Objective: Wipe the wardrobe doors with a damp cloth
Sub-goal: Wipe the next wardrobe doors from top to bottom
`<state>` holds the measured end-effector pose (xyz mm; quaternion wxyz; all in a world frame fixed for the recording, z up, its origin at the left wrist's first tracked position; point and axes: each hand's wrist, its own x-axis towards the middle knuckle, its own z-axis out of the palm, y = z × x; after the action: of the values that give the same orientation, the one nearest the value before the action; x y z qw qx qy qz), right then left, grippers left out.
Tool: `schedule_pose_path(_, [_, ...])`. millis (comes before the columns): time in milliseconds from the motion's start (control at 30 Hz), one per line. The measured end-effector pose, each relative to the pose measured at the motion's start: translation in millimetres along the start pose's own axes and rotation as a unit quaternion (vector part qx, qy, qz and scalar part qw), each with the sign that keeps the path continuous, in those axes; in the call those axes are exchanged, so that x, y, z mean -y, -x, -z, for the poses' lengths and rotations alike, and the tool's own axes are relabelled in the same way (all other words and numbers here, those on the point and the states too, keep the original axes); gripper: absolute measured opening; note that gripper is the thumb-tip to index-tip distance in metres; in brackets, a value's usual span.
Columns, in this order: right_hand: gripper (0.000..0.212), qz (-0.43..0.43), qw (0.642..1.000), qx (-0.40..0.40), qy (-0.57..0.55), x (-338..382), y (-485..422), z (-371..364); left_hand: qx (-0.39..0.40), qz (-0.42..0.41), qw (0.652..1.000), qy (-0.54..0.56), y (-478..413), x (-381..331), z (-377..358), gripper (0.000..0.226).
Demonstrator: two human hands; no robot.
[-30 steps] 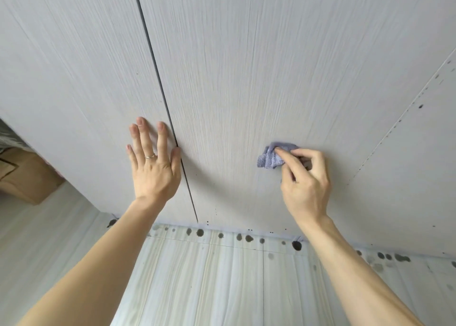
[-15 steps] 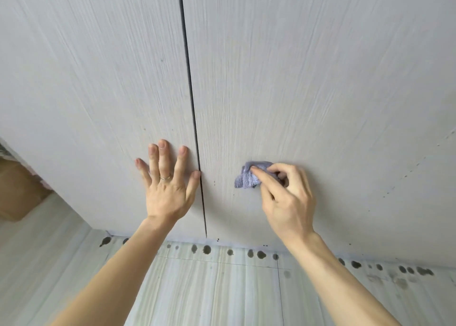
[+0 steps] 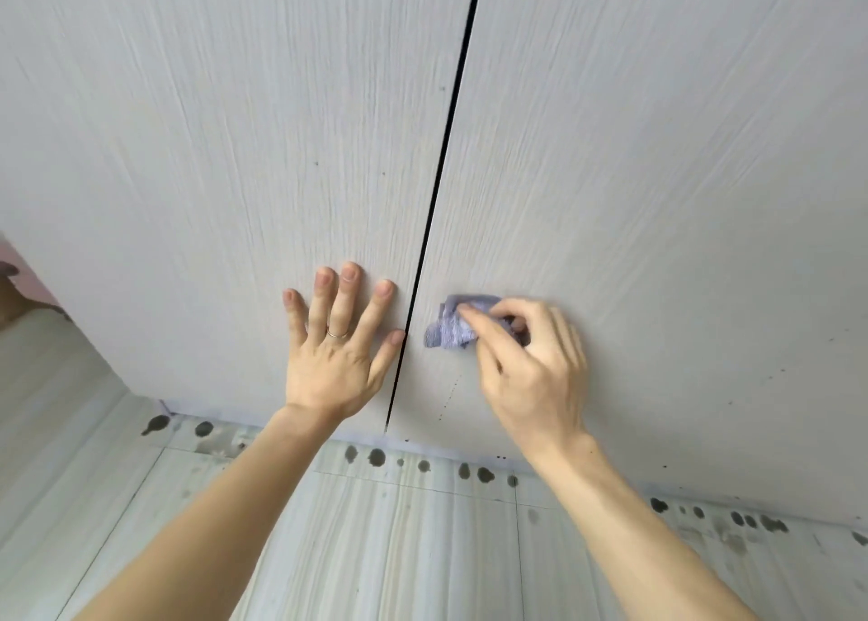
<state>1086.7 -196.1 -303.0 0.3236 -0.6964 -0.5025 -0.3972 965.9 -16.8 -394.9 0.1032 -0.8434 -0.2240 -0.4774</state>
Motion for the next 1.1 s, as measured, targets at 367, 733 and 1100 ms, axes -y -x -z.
schedule_pose_path(367, [0.041,0.077,0.987,0.131,0.053,9,48,-27,0.046,-0.016,0.999,-0.005,6,7,22,0.076])
schedule_pose_path(733, [0.036,-0.086,0.996,-0.008,-0.012,16,22,-14,0.080,-0.047,0.996,-0.021,5,18,41,0.085])
schedule_pose_path(1100, [0.039,-0.148,0.987,0.055,0.013,4,65,-12,0.087,-0.080,0.993,-0.021,-5,1,42,0.074])
